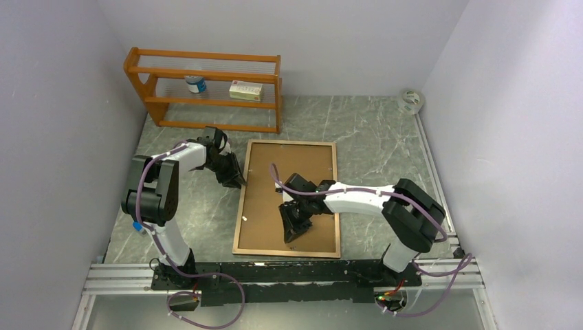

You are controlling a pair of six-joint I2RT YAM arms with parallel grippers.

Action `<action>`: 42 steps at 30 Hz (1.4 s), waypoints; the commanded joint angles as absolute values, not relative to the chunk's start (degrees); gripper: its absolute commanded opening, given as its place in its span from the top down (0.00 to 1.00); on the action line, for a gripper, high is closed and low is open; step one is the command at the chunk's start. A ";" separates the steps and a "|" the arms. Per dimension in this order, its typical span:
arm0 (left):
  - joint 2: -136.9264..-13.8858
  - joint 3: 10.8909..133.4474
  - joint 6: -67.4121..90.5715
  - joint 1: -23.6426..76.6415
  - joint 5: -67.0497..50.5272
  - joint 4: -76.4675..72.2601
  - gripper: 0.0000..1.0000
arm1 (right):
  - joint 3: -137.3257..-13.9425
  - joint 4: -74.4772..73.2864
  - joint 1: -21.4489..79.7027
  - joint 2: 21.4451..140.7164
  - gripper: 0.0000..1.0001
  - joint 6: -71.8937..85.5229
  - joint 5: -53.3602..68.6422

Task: Put the photo into the frame
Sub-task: Install the photo frame at the center of the board.

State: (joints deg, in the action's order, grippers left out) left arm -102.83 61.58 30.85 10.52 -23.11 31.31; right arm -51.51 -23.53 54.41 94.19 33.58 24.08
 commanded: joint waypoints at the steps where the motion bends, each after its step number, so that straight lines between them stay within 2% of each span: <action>1: -102.50 60.22 29.53 10.37 -21.61 32.74 0.68 | -52.70 -24.19 55.22 93.64 0.88 32.79 23.36; 14: -102.83 60.23 29.58 10.37 -21.97 32.78 0.68 | -50.23 -26.93 56.74 93.07 0.84 34.86 19.40; 24: -103.08 60.29 29.62 10.37 -21.96 32.87 0.68 | -48.40 -26.08 56.81 92.45 0.85 35.11 21.75; 37: -103.32 60.28 29.62 10.37 -21.75 33.05 0.69 | -47.34 -27.88 56.92 93.59 0.79 34.37 23.90; 42: -103.34 60.29 29.54 10.37 -21.62 33.13 0.69 | -47.44 -29.91 56.83 93.92 0.73 34.47 22.21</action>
